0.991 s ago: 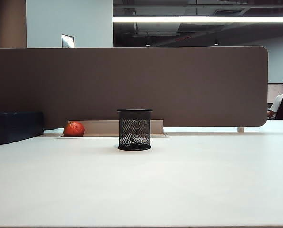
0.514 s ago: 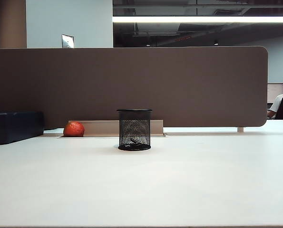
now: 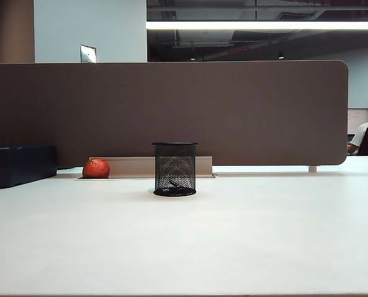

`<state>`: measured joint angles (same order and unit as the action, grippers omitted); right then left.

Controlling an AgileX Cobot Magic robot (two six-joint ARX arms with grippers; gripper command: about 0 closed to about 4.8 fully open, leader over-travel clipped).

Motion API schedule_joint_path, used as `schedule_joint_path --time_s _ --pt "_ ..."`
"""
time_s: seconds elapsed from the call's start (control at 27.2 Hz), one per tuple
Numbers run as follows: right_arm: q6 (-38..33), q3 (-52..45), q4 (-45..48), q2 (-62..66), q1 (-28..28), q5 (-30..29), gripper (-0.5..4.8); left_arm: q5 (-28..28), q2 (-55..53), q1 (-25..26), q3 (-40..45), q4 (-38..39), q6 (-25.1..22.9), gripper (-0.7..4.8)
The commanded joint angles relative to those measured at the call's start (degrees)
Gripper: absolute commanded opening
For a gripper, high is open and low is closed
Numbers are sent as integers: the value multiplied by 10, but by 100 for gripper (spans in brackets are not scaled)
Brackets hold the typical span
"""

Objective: Pick up a bunch of keys from the table, then put them into the black basket.

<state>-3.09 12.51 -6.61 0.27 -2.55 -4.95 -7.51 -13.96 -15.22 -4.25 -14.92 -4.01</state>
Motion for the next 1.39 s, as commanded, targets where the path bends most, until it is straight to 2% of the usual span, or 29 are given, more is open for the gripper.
schedule_joint_path --time_s 0.04,0.51,0.77,0.92,1.17,1.39 --pt "1 -27 12 -2 -1 3 -9 -2 2 0 11 -11 10 -6" --pt "19 -67 37 -2 -1 1 -9 -2 27 0 37 -16 10 -6" --pt "18 -116 104 -2 -1 -1 -9 5 84 0 37 33 10 -6" --pt "33 -116 108 -2 -1 -1 -9 13 136 -1 37 34 10 -6" --pt "32 -117 100 -2 -1 -1 -8 13 136 -1 37 46 10 -5" --pt "27 -116 58 -2 0 -1 -8 12 136 -1 37 54 10 -5"
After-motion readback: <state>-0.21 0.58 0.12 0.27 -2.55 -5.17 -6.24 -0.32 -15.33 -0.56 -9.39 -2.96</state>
